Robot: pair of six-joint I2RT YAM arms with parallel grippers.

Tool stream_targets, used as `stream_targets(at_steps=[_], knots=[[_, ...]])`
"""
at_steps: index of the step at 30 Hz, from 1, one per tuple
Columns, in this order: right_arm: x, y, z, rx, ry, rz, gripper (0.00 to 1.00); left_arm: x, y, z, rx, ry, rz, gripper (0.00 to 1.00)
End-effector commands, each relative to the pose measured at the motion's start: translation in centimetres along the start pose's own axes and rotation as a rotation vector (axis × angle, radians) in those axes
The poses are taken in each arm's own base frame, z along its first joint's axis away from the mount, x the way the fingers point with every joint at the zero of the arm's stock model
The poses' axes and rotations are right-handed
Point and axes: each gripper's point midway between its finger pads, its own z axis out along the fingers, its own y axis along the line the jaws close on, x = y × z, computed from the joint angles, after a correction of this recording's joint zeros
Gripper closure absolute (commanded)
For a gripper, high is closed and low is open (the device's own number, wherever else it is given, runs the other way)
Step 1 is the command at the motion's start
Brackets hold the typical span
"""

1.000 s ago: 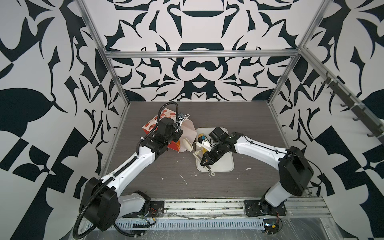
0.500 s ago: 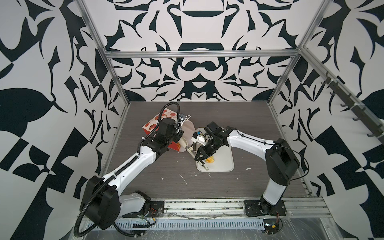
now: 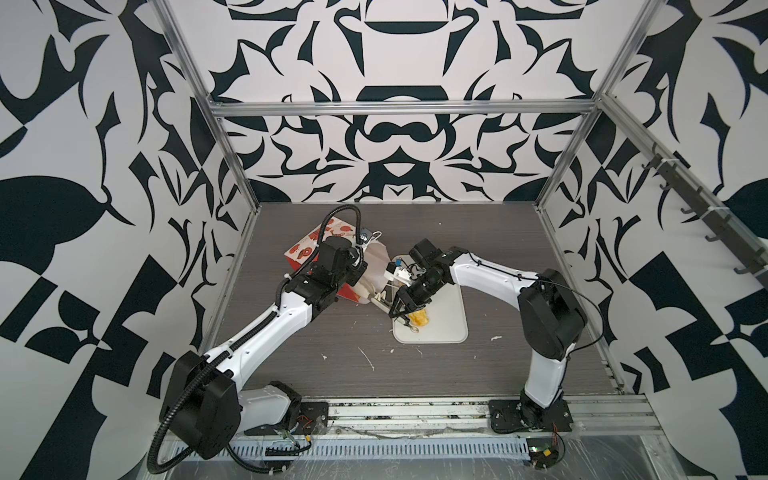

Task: Take the fake bread out of the paper bag
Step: 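Swing the tongs back into the bag opening with the right gripper, then pinch the orange triangular pastry inside the bag with the right gripper's tongs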

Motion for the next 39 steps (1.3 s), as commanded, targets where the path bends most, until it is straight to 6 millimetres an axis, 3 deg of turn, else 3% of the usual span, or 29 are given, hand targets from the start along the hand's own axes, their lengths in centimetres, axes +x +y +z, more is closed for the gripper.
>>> stream_targets(at_steps=[1,14,39], knots=[[-1.4,2.3,-1.5,-0.083,-0.043,-0.028,0.66,-0.3,0.2,-0.1,-0.015,-0.004,0.008,1.00],[-2.5,2.2,-4.6,-0.077,-0.144,-0.013,0.66,-0.2,0.4,-0.1,-0.022,-0.001,0.008,1.00],[-1.7,0.6,-2.5,-0.138,-0.091,0.054,0.66,-0.4,0.4,-0.3,-0.027,-0.009,0.009,1.00]])
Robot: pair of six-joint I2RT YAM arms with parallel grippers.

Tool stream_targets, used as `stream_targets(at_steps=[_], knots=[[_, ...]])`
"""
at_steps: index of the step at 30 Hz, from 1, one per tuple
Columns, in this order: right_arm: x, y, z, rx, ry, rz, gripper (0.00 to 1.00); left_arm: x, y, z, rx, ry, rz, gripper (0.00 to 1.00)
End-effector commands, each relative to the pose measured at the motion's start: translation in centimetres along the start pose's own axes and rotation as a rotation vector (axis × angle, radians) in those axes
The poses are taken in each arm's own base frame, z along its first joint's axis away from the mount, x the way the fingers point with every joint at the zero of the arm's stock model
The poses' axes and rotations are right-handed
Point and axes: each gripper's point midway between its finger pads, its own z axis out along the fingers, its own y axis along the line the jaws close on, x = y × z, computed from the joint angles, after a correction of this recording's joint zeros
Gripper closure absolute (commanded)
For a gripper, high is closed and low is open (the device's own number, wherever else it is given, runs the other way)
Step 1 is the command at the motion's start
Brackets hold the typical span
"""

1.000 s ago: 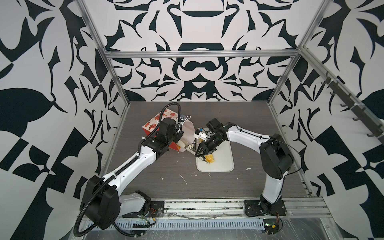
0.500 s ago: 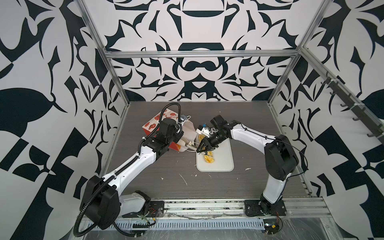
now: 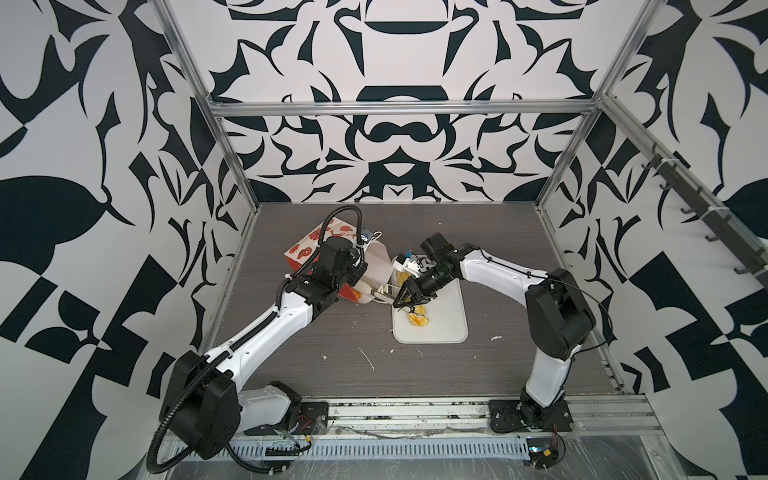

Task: Take the fake bread out of the paper bag
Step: 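Pinch the orange triangular pastry inside the bag with the right gripper's tongs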

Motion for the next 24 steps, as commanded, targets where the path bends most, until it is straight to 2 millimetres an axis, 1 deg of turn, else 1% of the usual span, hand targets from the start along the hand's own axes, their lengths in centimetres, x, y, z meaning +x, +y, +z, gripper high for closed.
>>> stream_targets(at_steps=[1,10,13,15,17,18,22,23,24], knots=[[-0.5,1.2,-0.1,-0.060,-0.013,-0.031,0.66,-0.4,0.3,-0.3,-0.014,-0.014,-0.004,1.00],[-0.4,1.0,0.8,-0.099,0.017,-0.007,0.66,-0.5,0.3,-0.3,-0.014,-0.016,-0.003,1.00],[-0.4,1.1,1.0,-0.118,0.023,-0.007,0.68,-0.5,0.3,-0.4,-0.016,-0.018,-0.002,1.00],[-0.5,1.1,1.1,-0.122,0.023,-0.003,0.75,-0.6,0.3,-0.3,-0.017,-0.018,-0.003,1.00],[-0.6,1.1,1.1,-0.122,0.021,-0.007,0.79,-0.6,0.4,-0.4,-0.019,-0.020,-0.003,1.00],[-0.6,1.2,1.0,-0.120,0.019,-0.010,0.83,-0.6,0.4,-0.4,-0.022,-0.019,-0.002,1.00],[-0.7,1.5,0.5,-0.096,0.001,-0.030,0.93,-0.6,0.5,-0.5,-0.024,-0.021,-0.003,1.00],[-0.7,1.5,0.3,-0.085,-0.004,-0.034,0.98,-0.6,0.5,-0.4,-0.024,-0.020,-0.002,1.00],[-0.7,1.6,0.1,-0.077,-0.009,-0.044,1.00,-0.6,0.4,-0.4,-0.024,-0.020,-0.002,1.00]])
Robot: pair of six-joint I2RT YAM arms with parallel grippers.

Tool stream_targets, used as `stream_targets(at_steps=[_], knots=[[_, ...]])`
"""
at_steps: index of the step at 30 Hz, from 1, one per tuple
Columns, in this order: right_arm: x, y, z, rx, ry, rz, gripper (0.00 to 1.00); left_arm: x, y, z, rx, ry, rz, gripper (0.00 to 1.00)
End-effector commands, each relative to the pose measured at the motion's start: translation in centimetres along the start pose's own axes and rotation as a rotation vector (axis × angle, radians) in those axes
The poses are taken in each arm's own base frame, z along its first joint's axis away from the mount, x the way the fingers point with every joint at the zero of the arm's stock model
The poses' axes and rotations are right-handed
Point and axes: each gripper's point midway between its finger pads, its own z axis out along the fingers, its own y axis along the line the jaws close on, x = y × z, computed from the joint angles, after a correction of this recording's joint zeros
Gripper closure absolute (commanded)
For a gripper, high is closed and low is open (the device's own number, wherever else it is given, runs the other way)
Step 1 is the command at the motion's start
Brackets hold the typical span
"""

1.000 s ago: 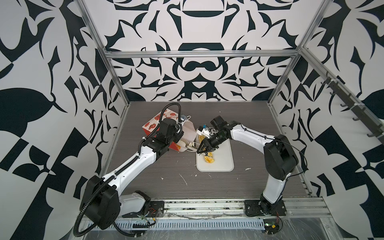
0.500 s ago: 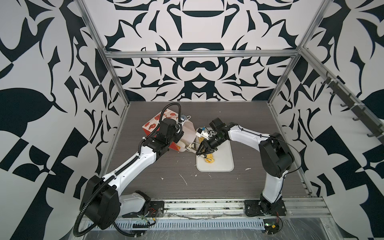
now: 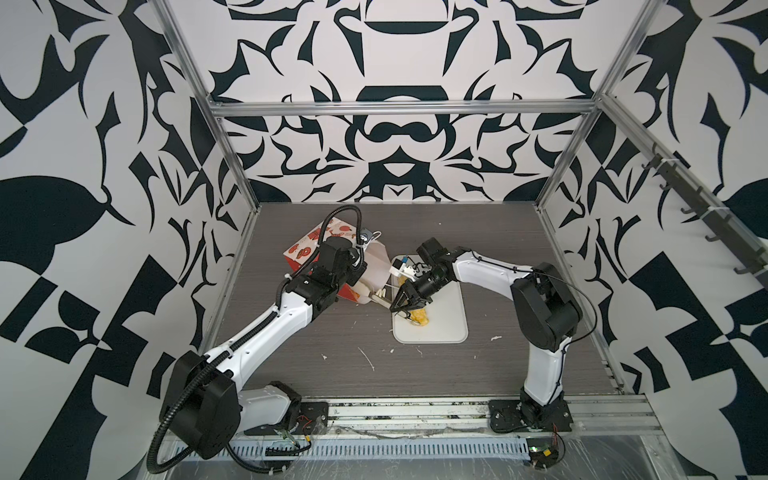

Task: Take the fake bread out of the paper bag
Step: 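Pinch the orange triangular pastry inside the bag with the right gripper's tongs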

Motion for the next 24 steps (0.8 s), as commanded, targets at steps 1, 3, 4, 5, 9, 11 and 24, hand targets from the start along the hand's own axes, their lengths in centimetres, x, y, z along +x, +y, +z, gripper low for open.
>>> stream_targets(at_steps=[1,3,4,5,9,11,24], knots=[[-0.9,2.5,-1.7,0.005,-0.057,-0.088,1.00,-0.6,0.4,-0.3,-0.019,-0.020,-0.005,1.00],[-0.9,2.6,-2.3,0.031,-0.072,-0.099,1.00,-0.4,0.3,-0.2,-0.020,-0.015,-0.006,1.00],[-0.9,2.7,-2.6,0.041,-0.080,-0.106,1.00,-0.4,0.4,-0.2,-0.022,-0.016,-0.005,1.00],[-0.9,2.7,-3.0,0.049,-0.088,-0.108,1.00,-0.4,0.3,-0.1,-0.021,-0.015,-0.006,1.00],[-0.8,2.9,-4.3,0.066,-0.120,-0.114,1.00,-0.3,0.5,0.0,-0.032,-0.016,-0.011,1.00],[-0.8,2.7,-4.8,0.074,-0.131,-0.107,1.00,-0.3,0.5,0.0,-0.036,-0.013,-0.009,1.00],[1.9,2.7,-8.1,0.147,-0.192,-0.093,1.00,0.1,1.5,1.0,-0.104,0.011,-0.027,1.00]])
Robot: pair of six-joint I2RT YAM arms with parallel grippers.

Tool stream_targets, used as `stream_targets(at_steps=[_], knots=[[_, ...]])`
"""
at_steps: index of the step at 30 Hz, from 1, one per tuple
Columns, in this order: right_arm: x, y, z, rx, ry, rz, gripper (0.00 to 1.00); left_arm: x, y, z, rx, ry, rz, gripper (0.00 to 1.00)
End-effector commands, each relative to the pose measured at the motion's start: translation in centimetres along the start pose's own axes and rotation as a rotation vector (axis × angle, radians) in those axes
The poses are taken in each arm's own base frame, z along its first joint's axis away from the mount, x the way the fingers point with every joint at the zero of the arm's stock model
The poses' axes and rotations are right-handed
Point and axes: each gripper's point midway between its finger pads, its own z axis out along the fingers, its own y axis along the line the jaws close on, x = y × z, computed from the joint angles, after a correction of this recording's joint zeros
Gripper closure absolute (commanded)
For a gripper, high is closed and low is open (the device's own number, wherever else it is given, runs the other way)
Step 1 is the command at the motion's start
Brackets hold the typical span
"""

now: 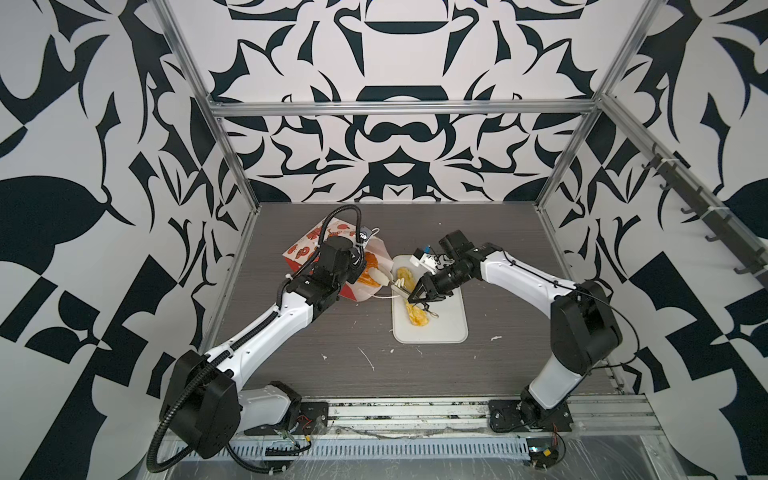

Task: Take the fake bread out of the paper bag
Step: 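Pull the orange pastry out and lower it onto the white tray, right gripper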

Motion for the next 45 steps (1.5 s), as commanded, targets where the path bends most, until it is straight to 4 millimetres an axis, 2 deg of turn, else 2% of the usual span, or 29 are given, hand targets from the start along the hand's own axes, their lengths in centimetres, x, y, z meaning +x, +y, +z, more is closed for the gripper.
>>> stream_targets(at_steps=[1,13,21,28,37,45], knots=[[0.4,1.6,-2.4,0.004,-0.059,-0.066,1.00,0.4,0.4,0.9,-0.041,0.019,-0.016,1.00],[3.6,0.3,-7.6,0.159,-0.221,-0.028,1.00,0.0,0.7,1.7,-0.067,0.021,-0.025,1.00],[5.6,-1.4,-10.6,0.258,-0.320,0.006,1.00,-0.1,1.0,1.7,-0.079,0.018,-0.033,1.00],[7.5,-4.1,-10.0,0.304,-0.312,0.086,1.00,-0.3,1.1,1.3,-0.080,0.004,-0.040,1.00],[9.6,-7.1,-8.0,0.319,-0.285,0.190,1.00,-0.2,1.3,1.1,-0.088,0.003,-0.033,1.00],[10.6,-7.5,-7.9,0.330,-0.250,0.280,0.98,-0.2,1.2,1.1,-0.088,-0.003,-0.034,1.00]])
